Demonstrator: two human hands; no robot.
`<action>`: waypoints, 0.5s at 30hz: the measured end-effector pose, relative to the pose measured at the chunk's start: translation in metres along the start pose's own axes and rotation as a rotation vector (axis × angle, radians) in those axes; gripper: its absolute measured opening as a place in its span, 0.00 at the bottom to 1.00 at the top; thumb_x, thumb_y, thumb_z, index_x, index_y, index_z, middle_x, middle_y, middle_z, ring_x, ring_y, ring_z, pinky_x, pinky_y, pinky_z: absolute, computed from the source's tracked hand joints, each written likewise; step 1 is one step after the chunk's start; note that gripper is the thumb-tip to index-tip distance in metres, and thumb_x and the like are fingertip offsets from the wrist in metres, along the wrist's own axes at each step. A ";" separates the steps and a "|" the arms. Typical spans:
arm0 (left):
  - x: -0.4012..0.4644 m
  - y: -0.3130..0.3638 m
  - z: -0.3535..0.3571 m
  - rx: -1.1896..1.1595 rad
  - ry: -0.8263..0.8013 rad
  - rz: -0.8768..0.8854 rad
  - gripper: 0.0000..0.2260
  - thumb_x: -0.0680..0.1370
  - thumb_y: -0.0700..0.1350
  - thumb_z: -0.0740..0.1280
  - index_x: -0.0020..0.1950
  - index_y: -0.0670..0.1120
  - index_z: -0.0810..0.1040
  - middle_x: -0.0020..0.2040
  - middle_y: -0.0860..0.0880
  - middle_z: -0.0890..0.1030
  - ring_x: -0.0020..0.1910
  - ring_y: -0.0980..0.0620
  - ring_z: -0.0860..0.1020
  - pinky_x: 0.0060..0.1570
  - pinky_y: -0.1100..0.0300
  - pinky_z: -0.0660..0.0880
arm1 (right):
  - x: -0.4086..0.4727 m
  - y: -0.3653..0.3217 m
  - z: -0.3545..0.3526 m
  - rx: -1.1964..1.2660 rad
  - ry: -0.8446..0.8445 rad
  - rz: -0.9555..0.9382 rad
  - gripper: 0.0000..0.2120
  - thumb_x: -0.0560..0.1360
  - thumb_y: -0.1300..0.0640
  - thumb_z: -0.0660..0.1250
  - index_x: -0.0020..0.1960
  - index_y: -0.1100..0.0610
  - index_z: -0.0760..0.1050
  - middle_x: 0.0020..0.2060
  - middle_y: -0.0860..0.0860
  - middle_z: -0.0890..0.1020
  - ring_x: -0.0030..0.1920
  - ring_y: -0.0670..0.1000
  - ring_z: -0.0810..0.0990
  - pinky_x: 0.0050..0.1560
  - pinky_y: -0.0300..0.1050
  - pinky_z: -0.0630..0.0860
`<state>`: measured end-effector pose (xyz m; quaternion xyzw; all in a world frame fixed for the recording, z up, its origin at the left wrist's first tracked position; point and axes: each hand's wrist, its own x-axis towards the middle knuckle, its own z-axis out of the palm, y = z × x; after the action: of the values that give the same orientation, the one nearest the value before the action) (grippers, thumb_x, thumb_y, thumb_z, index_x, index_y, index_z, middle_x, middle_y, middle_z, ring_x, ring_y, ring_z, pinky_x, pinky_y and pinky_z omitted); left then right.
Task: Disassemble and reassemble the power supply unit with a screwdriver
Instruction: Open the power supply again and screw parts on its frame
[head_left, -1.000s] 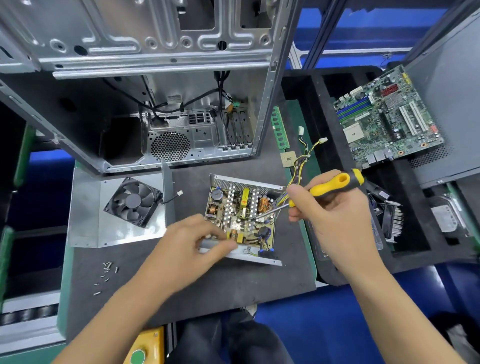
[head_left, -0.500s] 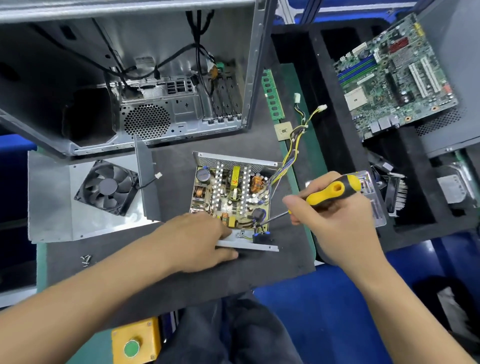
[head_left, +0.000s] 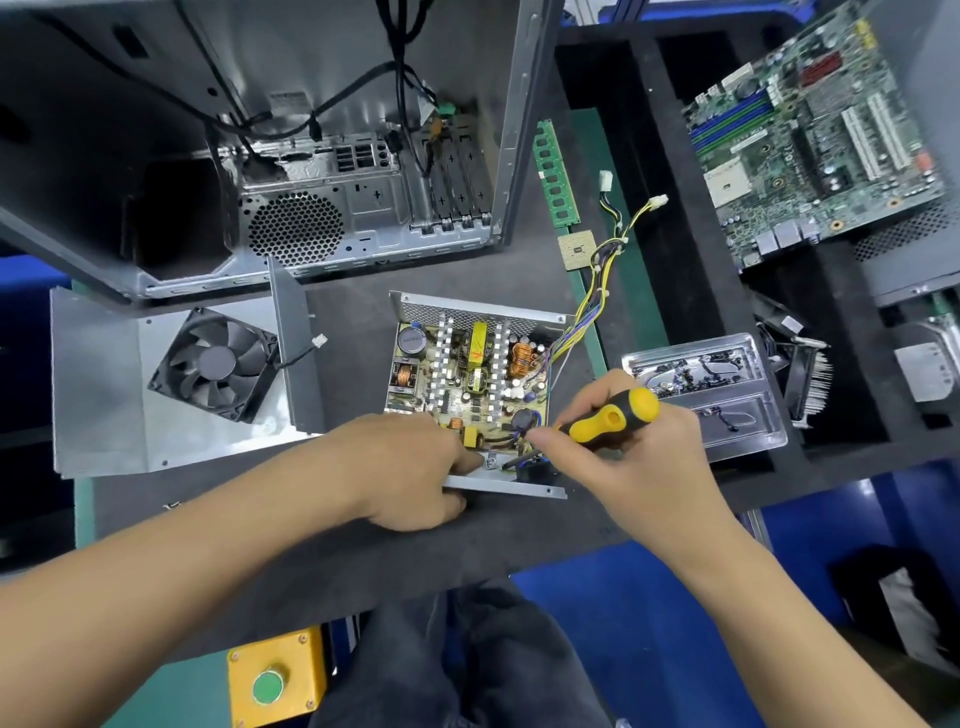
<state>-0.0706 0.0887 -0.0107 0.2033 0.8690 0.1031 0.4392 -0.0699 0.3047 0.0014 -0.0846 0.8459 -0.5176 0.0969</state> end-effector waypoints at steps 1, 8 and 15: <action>0.000 0.000 0.000 -0.001 -0.007 0.007 0.21 0.80 0.59 0.61 0.74 0.61 0.68 0.58 0.48 0.79 0.57 0.45 0.77 0.55 0.52 0.76 | 0.000 0.001 0.000 -0.009 -0.012 -0.014 0.14 0.68 0.43 0.75 0.41 0.49 0.74 0.33 0.48 0.81 0.33 0.48 0.81 0.33 0.38 0.77; -0.001 0.002 -0.001 0.026 -0.030 0.010 0.15 0.80 0.57 0.60 0.66 0.58 0.73 0.50 0.49 0.78 0.51 0.46 0.77 0.52 0.50 0.77 | 0.000 0.003 0.002 -0.086 -0.059 -0.046 0.13 0.68 0.42 0.74 0.41 0.48 0.74 0.34 0.45 0.81 0.35 0.44 0.80 0.35 0.25 0.70; 0.000 0.002 0.000 0.051 -0.044 0.014 0.17 0.79 0.57 0.60 0.67 0.57 0.73 0.53 0.48 0.79 0.52 0.44 0.78 0.52 0.49 0.78 | 0.000 0.005 0.004 -0.096 -0.066 -0.048 0.14 0.68 0.41 0.73 0.42 0.49 0.74 0.34 0.44 0.81 0.35 0.44 0.80 0.35 0.27 0.71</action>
<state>-0.0701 0.0906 -0.0105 0.2224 0.8601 0.0795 0.4522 -0.0691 0.3030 -0.0047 -0.1263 0.8639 -0.4755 0.1080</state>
